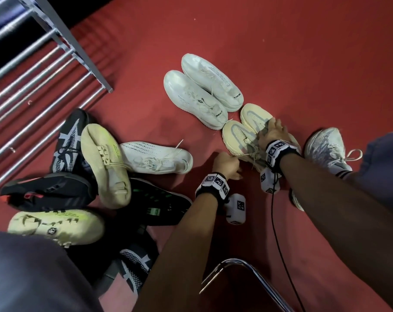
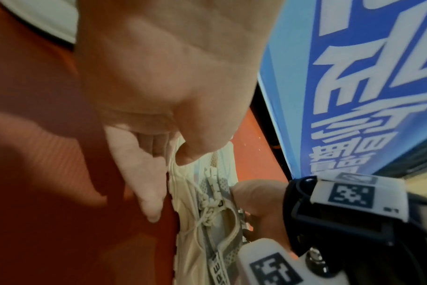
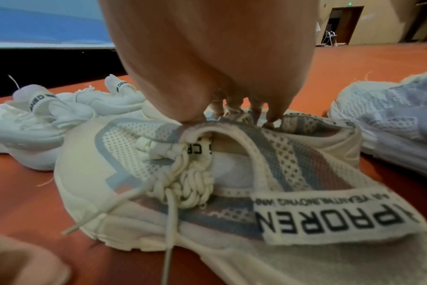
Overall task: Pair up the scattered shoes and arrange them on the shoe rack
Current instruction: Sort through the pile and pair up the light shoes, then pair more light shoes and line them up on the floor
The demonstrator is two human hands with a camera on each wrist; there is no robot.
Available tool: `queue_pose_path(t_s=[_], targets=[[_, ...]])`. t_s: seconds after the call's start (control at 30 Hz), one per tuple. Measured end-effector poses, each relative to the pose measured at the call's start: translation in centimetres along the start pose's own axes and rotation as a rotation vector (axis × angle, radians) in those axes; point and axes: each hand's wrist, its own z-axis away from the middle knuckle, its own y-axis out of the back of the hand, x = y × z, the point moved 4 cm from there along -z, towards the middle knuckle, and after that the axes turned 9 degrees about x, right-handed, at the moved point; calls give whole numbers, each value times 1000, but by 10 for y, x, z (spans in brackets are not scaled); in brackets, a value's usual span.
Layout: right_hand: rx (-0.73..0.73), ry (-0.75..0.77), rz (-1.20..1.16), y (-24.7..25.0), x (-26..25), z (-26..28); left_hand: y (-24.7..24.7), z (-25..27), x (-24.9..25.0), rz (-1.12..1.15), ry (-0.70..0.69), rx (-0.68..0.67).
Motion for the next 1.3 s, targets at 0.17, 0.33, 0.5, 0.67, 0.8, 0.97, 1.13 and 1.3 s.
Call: queue_pose_path(t_s=[0.17,0.33,0.5,0.67,0.8,0.97,1.13,1.3], targets=[[69,-111,-247,25,-24,24,72,19,17,-254,-219,214],[362,211,-440,87,-119,99,185,79,47,-351,-443,553],[194,574,-824,181,-230,215,286,211,98,-196,-698,782],[182,825,-999,274,-260,346,349,377,144,-116,-892,925],[157,953,-975,312,-253,423,371,485,122,-57,-952,971],[90,1049,-871,327,-252,496,392,557,62,65,-989,1043],[-15,1087,-819,323,-277,530,412,593,59,113,-1002,1087],[-122,1004,-812,281,-301,517,439,570,27,0,-908,1097]])
